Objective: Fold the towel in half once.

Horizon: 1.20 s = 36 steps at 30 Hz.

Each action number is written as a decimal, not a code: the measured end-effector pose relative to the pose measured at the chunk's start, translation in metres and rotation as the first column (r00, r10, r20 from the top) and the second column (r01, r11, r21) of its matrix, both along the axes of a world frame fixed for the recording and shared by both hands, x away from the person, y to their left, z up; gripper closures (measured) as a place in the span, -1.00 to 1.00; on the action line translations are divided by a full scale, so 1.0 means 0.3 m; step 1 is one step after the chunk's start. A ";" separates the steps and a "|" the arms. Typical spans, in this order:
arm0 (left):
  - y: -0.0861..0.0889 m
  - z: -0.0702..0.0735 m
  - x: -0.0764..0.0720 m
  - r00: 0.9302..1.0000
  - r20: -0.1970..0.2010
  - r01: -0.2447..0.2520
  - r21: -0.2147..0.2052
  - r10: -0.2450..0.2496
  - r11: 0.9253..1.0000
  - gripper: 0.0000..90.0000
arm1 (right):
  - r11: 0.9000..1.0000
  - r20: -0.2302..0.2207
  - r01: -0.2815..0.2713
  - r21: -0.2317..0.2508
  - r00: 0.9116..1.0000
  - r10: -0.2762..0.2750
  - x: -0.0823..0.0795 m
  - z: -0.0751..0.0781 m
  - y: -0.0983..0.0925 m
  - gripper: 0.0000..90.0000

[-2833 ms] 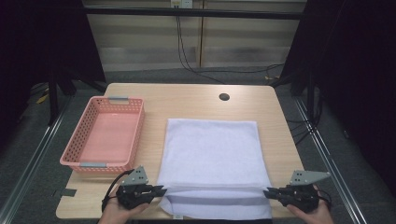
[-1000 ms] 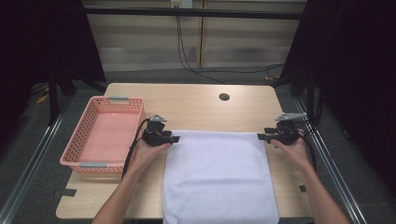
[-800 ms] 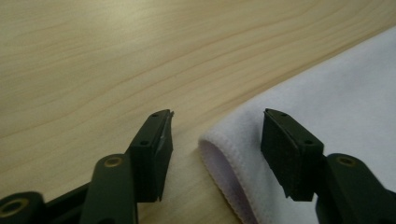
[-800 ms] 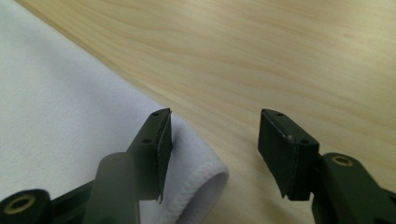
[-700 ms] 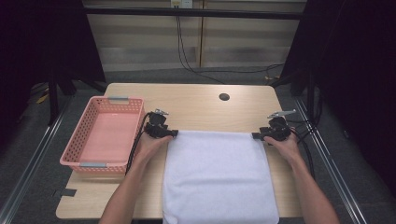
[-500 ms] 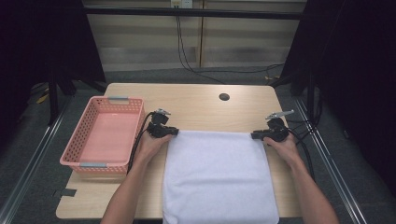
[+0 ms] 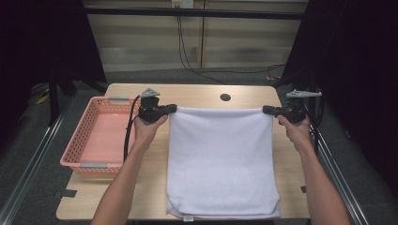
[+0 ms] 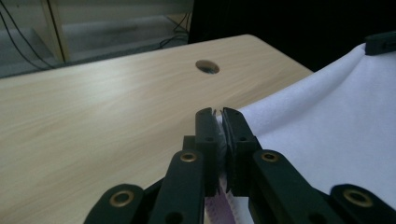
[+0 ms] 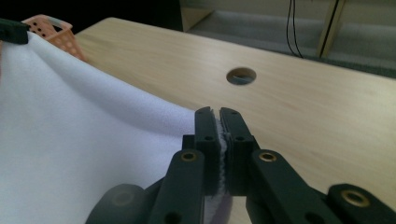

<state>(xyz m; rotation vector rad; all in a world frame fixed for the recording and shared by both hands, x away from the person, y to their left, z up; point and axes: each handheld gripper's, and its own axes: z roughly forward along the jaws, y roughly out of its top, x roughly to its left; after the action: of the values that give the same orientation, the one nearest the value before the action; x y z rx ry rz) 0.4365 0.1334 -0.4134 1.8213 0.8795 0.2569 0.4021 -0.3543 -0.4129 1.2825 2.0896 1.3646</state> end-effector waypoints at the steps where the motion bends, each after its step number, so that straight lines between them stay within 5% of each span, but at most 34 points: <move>1: 0.008 0.014 -0.022 1.000 0.013 0.009 0.003 -0.009 1.000 0.91 | 1.000 0.015 -0.006 0.002 1.000 0.006 -0.006 0.012 0.003 0.93; 3: 0.033 0.033 -0.095 0.998 0.035 0.058 -0.029 -0.057 0.998 0.91 | 0.998 0.054 -0.052 0.018 0.997 0.051 -0.075 0.046 0.013 0.93; 4: 0.033 0.033 -0.095 0.998 0.035 0.058 -0.029 -0.057 0.998 0.91 | 0.998 0.054 -0.052 0.018 0.997 0.051 -0.075 0.046 0.013 0.93; 5: 0.041 0.036 -0.140 0.997 0.040 0.070 -0.016 -0.070 0.997 0.91 | 0.995 0.066 -0.095 0.014 0.993 0.094 -0.150 0.055 0.013 0.93; 6: 0.045 0.036 -0.169 0.995 0.037 0.088 -0.015 -0.088 0.996 0.91 | 0.995 0.066 -0.095 0.014 0.993 0.094 -0.150 0.055 0.013 0.93; 7: 0.058 0.032 -0.257 0.991 0.048 0.125 -0.005 -0.125 0.992 0.91 | 0.991 0.069 -0.132 0.000 0.989 0.132 -0.241 0.051 0.012 0.93; 8: 0.058 0.032 -0.257 0.991 0.048 0.125 -0.005 -0.125 0.992 0.91 | 0.991 0.074 -0.136 0.000 0.988 0.136 -0.278 0.047 0.010 0.93; 9: 0.075 0.022 -0.354 0.981 0.054 0.185 -0.007 -0.184 0.983 0.91 | 0.988 0.072 -0.152 0.011 0.986 0.151 -0.328 0.039 0.005 0.93; 10: 0.075 0.022 -0.354 0.981 0.054 0.185 -0.007 -0.184 0.983 0.91 | 0.988 0.072 -0.152 0.011 0.986 0.151 -0.328 0.039 0.005 0.93; 11: 0.086 0.007 -0.421 0.976 0.043 0.211 0.017 -0.211 0.977 0.91 | 0.986 0.066 -0.167 0.002 0.984 0.167 -0.378 0.029 0.004 0.93; 12: 0.092 -0.002 -0.451 0.974 0.042 0.224 0.022 -0.225 0.974 0.90 | 0.981 0.052 -0.195 0.001 0.980 0.194 -0.489 0.003 0.004 0.93; 13: 0.107 -0.024 -0.510 0.969 0.016 0.246 0.012 -0.246 0.969 0.90 | 0.978 0.045 -0.208 -0.010 0.977 0.208 -0.524 -0.008 0.006 0.93; 16: 0.111 -0.056 -0.566 0.961 -0.003 0.277 0.028 -0.277 0.961 0.90 | 0.972 0.013 -0.234 -0.020 0.972 0.234 -0.608 -0.040 0.017 0.92; 18: 0.117 -0.096 -0.613 0.949 -0.039 0.315 0.045 -0.313 0.948 0.90 | 0.964 -0.030 -0.261 -0.053 0.965 0.259 -0.682 -0.073 0.033 0.92; 21: 0.136 -0.160 -0.672 0.940 -0.102 0.333 0.055 -0.327 0.941 0.89 | 0.951 -0.093 -0.297 -0.083 0.953 0.290 -0.773 -0.126 0.059 0.90; 22: 0.136 -0.160 -0.672 0.940 -0.102 0.333 0.055 -0.327 0.941 0.89 | 0.951 -0.093 -0.297 -0.083 0.953 0.290 -0.773 -0.126 0.059 0.90; 26: 0.156 -0.181 -0.702 0.918 -0.139 0.380 0.033 -0.372 0.924 0.74 | 0.937 -0.148 -0.339 -0.088 0.934 0.324 -0.810 -0.154 0.070 0.56; 27: 0.164 -0.175 -0.708 0.922 -0.113 0.374 0.014 -0.370 0.927 0.55 | 0.947 -0.136 -0.320 -0.039 0.940 0.312 -0.815 -0.141 0.060 0.37; 28: 0.164 -0.175 -0.708 0.922 -0.113 0.374 0.014 -0.370 0.927 0.45 | 0.947 -0.136 -0.320 -0.039 0.940 0.312 -0.815 -0.141 0.060 0.37; 29: 0.160 -0.163 -0.695 0.929 -0.098 0.359 0.012 -0.356 0.933 0.40 | 0.959 -0.121 -0.282 -0.017 0.953 0.278 -0.804 -0.133 0.048 0.31; 30: 0.151 -0.162 -0.677 0.937 -0.100 0.339 0.037 -0.334 0.940 0.38 | 0.965 -0.122 -0.260 -0.030 0.959 0.254 -0.794 -0.134 0.047 0.32; 31: 0.151 -0.162 -0.677 0.937 -0.100 0.339 0.037 -0.334 0.940 0.39 | 0.970 -0.131 -0.238 -0.049 0.964 0.230 -0.777 -0.140 0.049 0.32; 33: 0.126 -0.175 -0.630 0.947 -0.129 0.304 0.056 -0.295 0.951 0.39 | 0.972 -0.138 -0.226 -0.062 0.967 0.215 -0.757 -0.149 0.053 0.29; 34: 0.108 -0.188 -0.602 0.940 -0.168 0.313 0.072 -0.298 0.947 0.39 | 0.974 -0.143 -0.215 -0.075 0.969 0.203 -0.736 -0.161 0.061 0.26; 36: 0.076 -0.224 -0.560 0.938 -0.205 0.313 0.154 -0.279 0.937 0.40 | 0.970 -0.174 -0.201 -0.134 0.969 0.177 -0.669 -0.200 0.090 0.23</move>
<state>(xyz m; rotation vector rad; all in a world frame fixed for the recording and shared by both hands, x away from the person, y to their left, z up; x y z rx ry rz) 0.2686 0.1563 -0.4806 2.1477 0.7062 -0.0217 0.2014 -0.3271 -0.4730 1.1914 2.4296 1.1817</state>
